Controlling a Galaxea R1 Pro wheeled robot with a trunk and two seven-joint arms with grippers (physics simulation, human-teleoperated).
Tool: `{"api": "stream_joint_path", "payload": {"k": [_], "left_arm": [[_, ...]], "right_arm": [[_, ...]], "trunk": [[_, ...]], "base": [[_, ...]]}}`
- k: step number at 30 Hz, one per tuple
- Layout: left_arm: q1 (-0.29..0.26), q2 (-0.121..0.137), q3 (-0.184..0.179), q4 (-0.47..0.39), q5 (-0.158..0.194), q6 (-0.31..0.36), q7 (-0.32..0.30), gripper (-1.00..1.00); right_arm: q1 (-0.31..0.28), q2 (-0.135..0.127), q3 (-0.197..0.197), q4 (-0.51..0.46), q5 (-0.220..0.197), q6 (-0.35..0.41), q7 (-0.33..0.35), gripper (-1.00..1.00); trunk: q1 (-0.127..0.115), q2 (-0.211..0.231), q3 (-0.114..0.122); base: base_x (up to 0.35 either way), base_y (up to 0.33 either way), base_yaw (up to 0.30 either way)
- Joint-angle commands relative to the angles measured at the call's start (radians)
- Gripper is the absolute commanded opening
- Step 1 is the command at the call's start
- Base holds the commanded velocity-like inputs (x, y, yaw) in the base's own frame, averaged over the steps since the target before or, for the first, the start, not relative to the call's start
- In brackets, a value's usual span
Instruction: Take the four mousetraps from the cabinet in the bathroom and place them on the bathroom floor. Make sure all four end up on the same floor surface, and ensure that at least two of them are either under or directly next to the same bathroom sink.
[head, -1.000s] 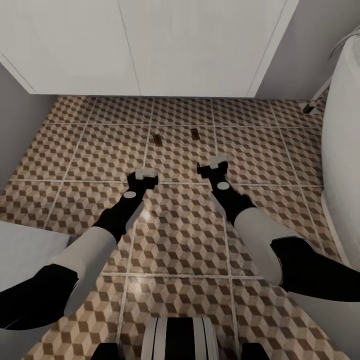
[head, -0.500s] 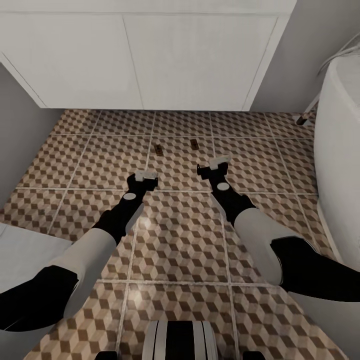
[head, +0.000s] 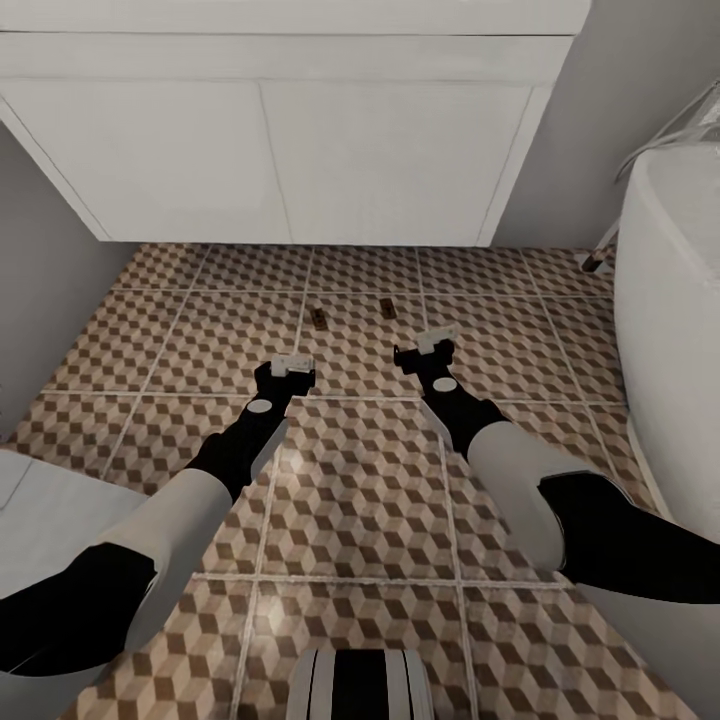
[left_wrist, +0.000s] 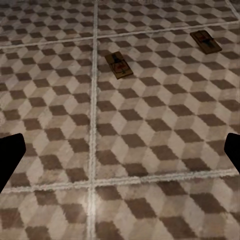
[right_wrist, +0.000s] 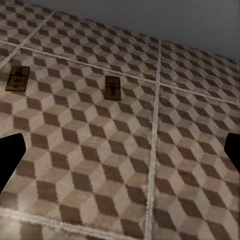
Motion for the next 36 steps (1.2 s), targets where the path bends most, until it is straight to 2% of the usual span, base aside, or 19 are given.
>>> {"api": "stream_joint_path", "payload": {"k": [1,11,16,23,29,32,36], "left_arm": [[0.002,0.002,-0.008,0.0,0.011,0.004,0.009,1.0],[0.029,0.003,-0.008,0.044,0.01,0.002,0.009,1.0],[0.038,0.003,-0.008,0.089,0.01,-0.003,0.009,1.0],[0.052,0.003,-0.007,0.128,0.011,-0.007,0.008,1.0],[0.067,0.003,-0.008,0.152,0.012,-0.01,0.007,1.0],[0.075,0.003,-0.007,0.162,0.012,-0.026,0.007,1.0],[0.085,0.003,-0.008,0.187,0.013,-0.08,0.007,1.0]], "right_arm": [[0.0,0.0,0.007,0.006,0.003,-0.001,-0.009,1.0],[0.005,0.0,0.007,0.065,0.003,-0.011,-0.01,1.0],[0.006,0.0,0.007,0.111,0.002,-0.044,-0.009,1.0],[0.014,-0.02,0.007,0.156,0.001,-0.094,-0.008,1.0],[0.033,-0.036,0.007,0.163,0.0,-0.109,-0.007,1.0],[0.037,-0.039,0.007,0.164,0.0,-0.111,-0.007,1.0],[0.048,-0.046,0.007,0.165,0.0,-0.112,-0.006,1.0]], "trunk": [[-0.001,0.0,0.003],[-0.005,0.002,0.044],[-0.007,0.004,0.068],[-0.01,0.005,0.104],[-0.013,0.007,0.137],[-0.014,0.007,0.153],[-0.016,0.008,0.174]], "base": [[0.0,0.0,0.0],[0.0,0.0,0.0],[0.0,0.0,0.013],[0.0,0.0,0.049],[0.0,0.0,0.061],[0.0,0.0,0.063],[0.0,0.0,0.066]]}}
